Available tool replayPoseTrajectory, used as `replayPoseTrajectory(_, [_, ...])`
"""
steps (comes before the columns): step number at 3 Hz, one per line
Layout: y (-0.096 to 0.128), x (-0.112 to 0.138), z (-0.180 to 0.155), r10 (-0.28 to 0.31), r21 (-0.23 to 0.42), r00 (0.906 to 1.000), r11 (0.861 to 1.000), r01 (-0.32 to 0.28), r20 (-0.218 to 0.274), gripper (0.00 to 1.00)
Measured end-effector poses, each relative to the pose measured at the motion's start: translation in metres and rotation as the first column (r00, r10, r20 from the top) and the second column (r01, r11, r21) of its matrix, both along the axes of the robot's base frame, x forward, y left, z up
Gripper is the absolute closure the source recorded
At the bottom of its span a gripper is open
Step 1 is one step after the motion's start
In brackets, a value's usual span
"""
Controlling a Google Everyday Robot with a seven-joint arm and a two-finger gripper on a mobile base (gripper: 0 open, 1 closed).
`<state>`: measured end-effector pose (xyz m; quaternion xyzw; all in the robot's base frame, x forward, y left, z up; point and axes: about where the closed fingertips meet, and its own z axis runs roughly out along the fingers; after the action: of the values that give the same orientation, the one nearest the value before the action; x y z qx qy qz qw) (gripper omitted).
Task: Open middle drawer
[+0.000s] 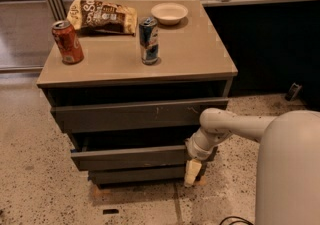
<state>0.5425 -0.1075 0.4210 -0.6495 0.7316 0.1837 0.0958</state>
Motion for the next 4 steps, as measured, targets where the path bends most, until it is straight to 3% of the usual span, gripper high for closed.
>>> replayPoseTrajectory(3, [0.001,-0.053,0.03,0.043,0.047,0.9947,0.998,-0.039,-0.093,0.0])
replayPoseTrajectory(4, [0.001,-0.071,0.04,0.063,0.057,0.9881,0.997,-0.056,-0.14,0.0])
